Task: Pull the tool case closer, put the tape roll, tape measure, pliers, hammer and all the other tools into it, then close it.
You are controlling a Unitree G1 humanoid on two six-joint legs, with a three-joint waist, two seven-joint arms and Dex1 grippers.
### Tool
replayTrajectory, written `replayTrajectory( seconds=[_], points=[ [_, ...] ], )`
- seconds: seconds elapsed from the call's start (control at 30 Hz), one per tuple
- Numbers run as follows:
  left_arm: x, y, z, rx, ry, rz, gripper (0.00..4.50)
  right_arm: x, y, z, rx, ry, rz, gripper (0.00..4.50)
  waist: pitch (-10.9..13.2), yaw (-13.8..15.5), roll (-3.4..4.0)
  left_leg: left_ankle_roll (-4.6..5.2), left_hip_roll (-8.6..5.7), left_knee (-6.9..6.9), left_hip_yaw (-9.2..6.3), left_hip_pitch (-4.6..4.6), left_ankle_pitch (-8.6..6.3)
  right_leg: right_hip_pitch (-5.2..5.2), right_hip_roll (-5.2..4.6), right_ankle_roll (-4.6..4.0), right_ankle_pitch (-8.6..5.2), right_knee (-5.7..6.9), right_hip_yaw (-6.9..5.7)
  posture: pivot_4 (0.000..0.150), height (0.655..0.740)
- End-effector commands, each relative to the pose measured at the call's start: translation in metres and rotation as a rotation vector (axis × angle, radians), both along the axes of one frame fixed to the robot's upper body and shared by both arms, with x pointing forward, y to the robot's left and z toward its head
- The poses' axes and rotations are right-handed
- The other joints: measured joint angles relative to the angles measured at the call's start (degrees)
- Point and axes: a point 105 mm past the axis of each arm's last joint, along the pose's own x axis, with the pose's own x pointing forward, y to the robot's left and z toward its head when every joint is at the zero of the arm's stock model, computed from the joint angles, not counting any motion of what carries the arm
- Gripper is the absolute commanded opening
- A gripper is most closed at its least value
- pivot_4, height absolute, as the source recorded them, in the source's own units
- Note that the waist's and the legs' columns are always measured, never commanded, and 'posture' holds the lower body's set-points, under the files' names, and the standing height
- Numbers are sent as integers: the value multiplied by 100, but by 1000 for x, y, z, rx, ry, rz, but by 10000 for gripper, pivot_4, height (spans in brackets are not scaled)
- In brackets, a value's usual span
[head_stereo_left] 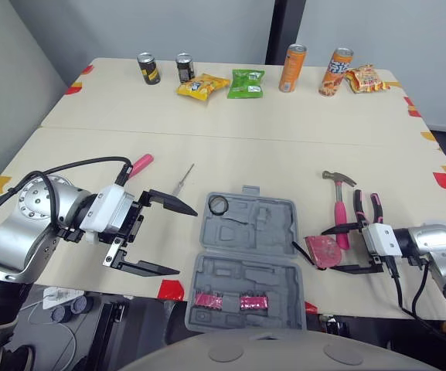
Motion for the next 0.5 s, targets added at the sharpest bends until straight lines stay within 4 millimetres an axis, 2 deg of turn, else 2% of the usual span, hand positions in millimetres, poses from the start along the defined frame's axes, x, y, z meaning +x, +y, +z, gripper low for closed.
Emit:
replayTrajectory(
  seconds=[0.03, 0.17, 0.3, 0.5],
  points=[
    [-2, 1, 6, -14, -30, -5, 45000, -2, -5, 26, 9, -29, 35, 30631, 4, 16, -2, 0, 0, -2, 0, 0, 0, -1, 0, 0, 0, -1, 0, 1500, 7400],
    [-1, 1, 8, -38, -26, 20, 45000, -2, -3, 48, 35, -47, 16, 30631, 6, 35, -1, -1, 1, -8, 0, 3, 0, -1, 0, 1, 0, -10, 0, 1500, 7400],
    [3, 2, 10, -67, -20, 65, 45000, 5, 8, 72, 61, -84, -21, 30631, 6, 33, -1, -1, 3, -12, 1, 4, 0, -3, 2, 1, 0, -10, 1, 1500, 7400],
    [10, 9, 8, -72, -23, 126, 45000, 15, 32, 88, -22, -93, -79, 30631, 9, 64, 2, -2, 2, -14, 2, 5, 0, -4, 1, 1, 0, -13, 2, 1500, 7400]
  ],
)
